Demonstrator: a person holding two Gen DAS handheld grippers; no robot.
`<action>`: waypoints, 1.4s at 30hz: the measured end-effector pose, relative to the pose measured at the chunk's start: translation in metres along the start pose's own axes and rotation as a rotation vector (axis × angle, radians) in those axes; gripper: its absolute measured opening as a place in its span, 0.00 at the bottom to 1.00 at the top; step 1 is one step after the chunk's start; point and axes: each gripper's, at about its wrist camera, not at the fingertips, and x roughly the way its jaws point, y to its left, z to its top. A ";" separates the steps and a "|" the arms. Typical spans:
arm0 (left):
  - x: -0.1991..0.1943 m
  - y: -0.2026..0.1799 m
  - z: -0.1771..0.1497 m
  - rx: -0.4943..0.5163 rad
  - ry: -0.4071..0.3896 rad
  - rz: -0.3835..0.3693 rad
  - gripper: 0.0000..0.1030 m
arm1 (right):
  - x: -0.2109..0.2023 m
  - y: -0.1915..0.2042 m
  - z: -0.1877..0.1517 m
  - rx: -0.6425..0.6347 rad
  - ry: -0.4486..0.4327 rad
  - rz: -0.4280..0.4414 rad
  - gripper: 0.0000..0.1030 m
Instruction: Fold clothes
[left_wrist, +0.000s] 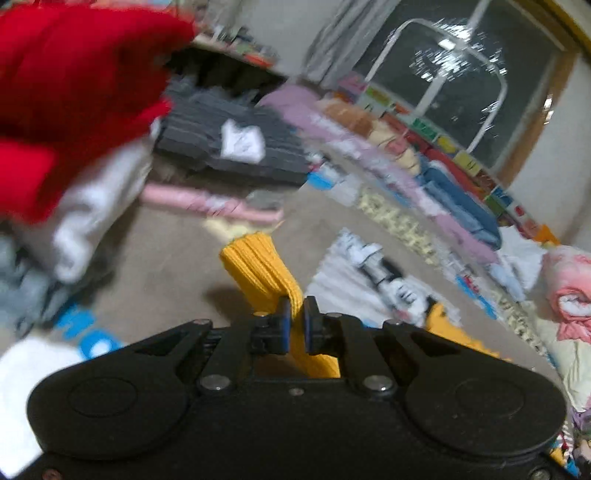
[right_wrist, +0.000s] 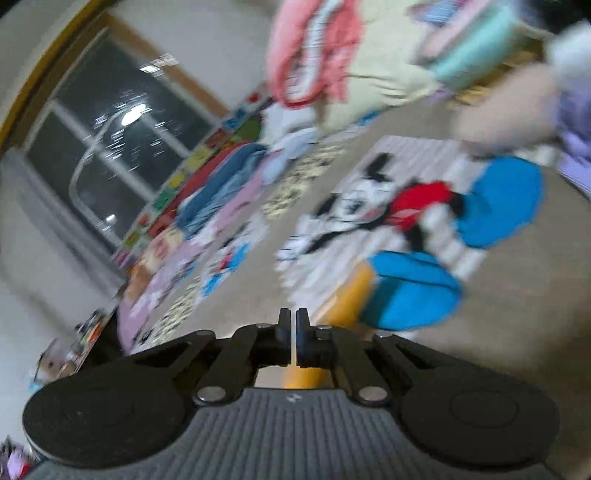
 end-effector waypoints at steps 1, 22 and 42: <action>0.004 0.006 -0.003 -0.007 0.019 0.040 0.05 | 0.002 -0.009 -0.002 0.012 0.005 -0.020 0.04; -0.054 -0.077 -0.087 0.073 0.174 -0.154 0.48 | -0.036 0.100 -0.101 -0.393 0.165 0.133 0.25; -0.061 -0.189 -0.221 0.717 0.104 -0.251 0.48 | -0.040 0.147 -0.165 -0.794 0.189 0.100 0.29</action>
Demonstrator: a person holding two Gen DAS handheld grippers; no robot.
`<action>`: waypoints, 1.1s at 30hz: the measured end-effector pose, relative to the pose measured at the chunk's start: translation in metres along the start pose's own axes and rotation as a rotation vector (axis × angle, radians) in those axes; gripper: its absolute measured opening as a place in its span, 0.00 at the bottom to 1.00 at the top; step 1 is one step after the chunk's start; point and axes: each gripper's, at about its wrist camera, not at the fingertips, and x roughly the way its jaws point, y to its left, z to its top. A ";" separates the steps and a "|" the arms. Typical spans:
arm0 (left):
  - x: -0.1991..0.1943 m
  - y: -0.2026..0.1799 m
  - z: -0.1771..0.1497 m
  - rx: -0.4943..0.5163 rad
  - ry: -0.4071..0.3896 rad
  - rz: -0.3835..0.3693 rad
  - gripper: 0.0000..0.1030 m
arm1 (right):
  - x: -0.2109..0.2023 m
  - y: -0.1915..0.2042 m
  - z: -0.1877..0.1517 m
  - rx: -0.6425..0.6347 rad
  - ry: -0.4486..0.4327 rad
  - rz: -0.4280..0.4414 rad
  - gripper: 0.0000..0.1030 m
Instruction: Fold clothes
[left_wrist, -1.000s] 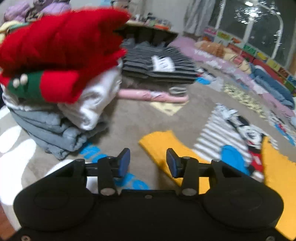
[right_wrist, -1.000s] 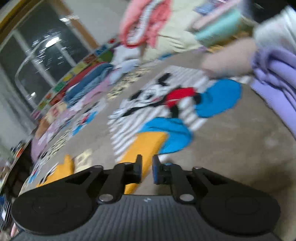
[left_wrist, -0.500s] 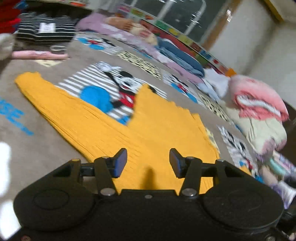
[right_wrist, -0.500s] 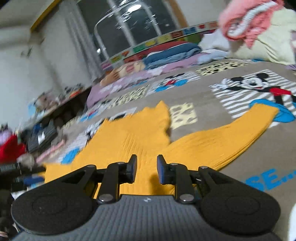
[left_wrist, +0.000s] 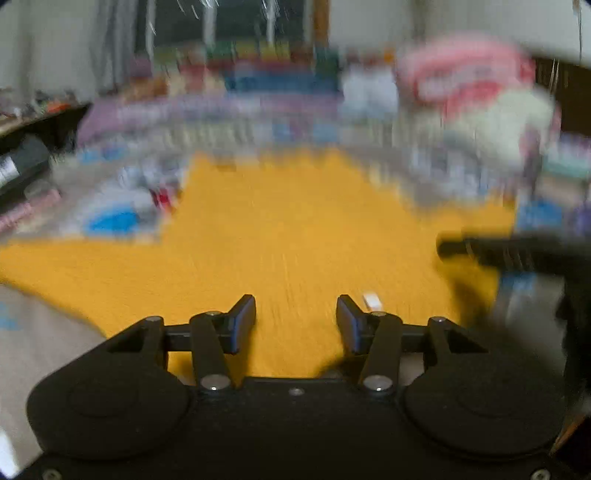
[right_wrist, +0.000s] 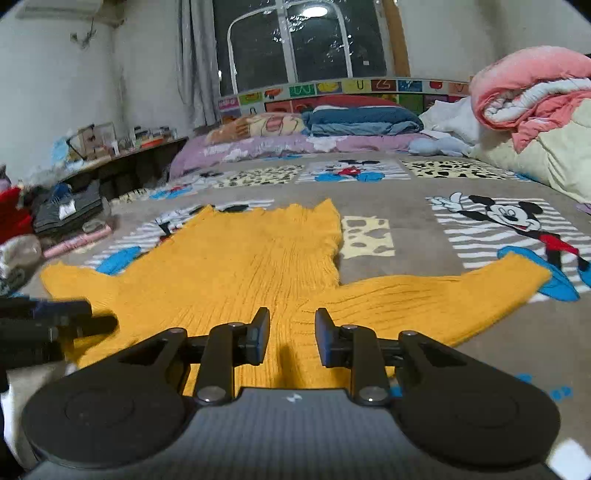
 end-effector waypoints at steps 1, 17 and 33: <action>0.007 -0.004 -0.010 0.024 0.001 0.014 0.51 | 0.010 -0.007 -0.005 0.028 0.031 -0.004 0.30; 0.004 0.008 -0.012 -0.005 -0.001 -0.033 0.58 | 0.059 -0.159 0.026 0.495 0.106 -0.050 0.09; 0.003 0.012 -0.011 -0.045 0.020 -0.041 0.59 | 0.007 -0.268 0.019 0.634 0.014 -0.403 0.33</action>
